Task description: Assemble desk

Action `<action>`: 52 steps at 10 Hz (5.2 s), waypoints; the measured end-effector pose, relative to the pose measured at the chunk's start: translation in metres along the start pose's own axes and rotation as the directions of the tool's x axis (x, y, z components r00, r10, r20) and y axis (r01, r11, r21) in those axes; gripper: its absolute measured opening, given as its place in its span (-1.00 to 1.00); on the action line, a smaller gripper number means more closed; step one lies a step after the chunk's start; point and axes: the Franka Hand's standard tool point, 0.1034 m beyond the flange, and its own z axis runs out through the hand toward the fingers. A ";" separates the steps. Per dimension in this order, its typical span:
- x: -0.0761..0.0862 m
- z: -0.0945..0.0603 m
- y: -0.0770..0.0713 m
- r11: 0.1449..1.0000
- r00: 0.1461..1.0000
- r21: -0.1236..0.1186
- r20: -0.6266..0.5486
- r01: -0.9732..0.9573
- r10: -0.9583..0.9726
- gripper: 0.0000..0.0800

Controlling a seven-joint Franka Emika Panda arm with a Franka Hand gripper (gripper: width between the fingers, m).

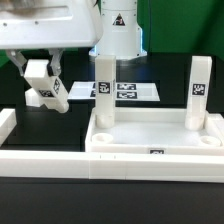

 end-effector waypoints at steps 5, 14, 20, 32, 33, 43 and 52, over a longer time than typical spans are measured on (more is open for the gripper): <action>0.025 -0.030 -0.032 0.995 0.930 -0.083 -0.357 0.058 -0.084 -0.27; 0.021 -0.033 -0.115 1.000 0.920 0.001 -0.391 -0.023 0.022 -0.27; -0.003 -0.017 -0.177 0.998 0.899 -0.009 -0.433 0.067 -0.064 -0.27; -0.013 -0.003 -0.217 0.990 0.821 -0.041 -0.555 0.136 -0.135 -0.27; -0.013 -0.003 -0.217 0.989 0.820 -0.042 -0.555 0.138 -0.138 -0.27; -0.022 0.012 -0.255 0.958 0.811 -0.100 -0.513 0.268 -0.281 -0.27; -0.017 0.024 -0.254 0.958 0.816 -0.108 -0.504 0.267 -0.285 -0.27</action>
Offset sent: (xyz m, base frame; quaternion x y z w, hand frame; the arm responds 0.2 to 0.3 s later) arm 0.0146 0.0394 0.0235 -0.0186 0.1958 -0.0376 0.9797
